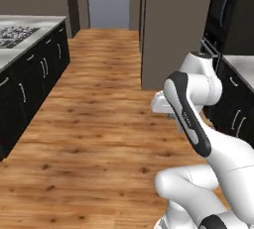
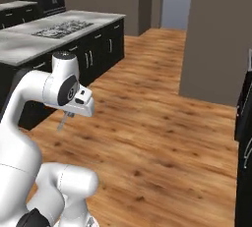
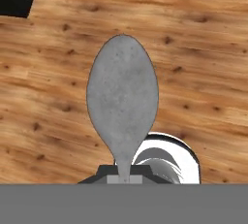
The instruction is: Organize the utensils by type. Pick up the wooden spoons from the counter and place them in the open cabinet. Then pick up the metallic utensils from the counter and place them in the open drawer.
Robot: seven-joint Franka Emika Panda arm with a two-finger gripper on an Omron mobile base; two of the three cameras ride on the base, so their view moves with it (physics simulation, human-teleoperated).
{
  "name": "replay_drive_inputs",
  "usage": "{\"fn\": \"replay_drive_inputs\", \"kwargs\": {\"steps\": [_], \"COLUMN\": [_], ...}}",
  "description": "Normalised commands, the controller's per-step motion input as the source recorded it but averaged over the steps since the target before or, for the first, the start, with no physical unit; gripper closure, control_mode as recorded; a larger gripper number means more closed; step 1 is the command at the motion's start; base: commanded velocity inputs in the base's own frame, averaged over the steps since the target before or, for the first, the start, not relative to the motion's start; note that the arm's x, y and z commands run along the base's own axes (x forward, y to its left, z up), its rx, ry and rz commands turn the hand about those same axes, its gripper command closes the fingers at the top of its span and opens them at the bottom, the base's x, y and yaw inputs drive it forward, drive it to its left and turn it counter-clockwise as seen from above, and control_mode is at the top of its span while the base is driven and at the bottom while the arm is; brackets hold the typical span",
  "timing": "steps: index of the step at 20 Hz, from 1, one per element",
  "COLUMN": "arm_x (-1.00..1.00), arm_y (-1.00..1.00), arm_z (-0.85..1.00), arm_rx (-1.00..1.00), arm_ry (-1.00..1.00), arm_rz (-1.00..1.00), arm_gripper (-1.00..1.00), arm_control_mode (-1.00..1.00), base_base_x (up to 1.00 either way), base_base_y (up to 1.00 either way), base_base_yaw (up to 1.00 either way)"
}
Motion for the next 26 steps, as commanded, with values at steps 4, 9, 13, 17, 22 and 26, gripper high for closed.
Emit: {"fn": "replay_drive_inputs", "kwargs": {"steps": [4, 9, 13, 17, 22, 26], "arm_x": [0.00, 0.00, 0.00, 0.00, 0.00, 0.00], "arm_y": [0.00, 0.00, 0.00, 0.00, 0.00, 0.00], "arm_z": [0.00, 0.00, 0.00, 0.00, 0.00, 0.00], "arm_rx": [0.00, 0.00, 0.00, 0.00, 0.00, 0.00], "arm_ry": [0.00, 0.00, 0.00, 0.00, 0.00, 0.00], "arm_rz": [0.00, 0.00, 0.00, 0.00, 0.00, 0.00], "arm_gripper": [1.00, 1.00, 1.00, 1.00, 1.00, 1.00], "arm_control_mode": [1.00, 1.00, 1.00, 1.00, 1.00, 1.00], "base_base_x": [-0.14, -0.12, -0.10, -0.11, -0.02, 0.00], "base_base_y": [-0.17, -0.13, -0.08, -0.02, 0.00, 0.00], "base_base_yaw": [0.56, 0.57, 0.57, 0.56, 0.53, 0.52]}}
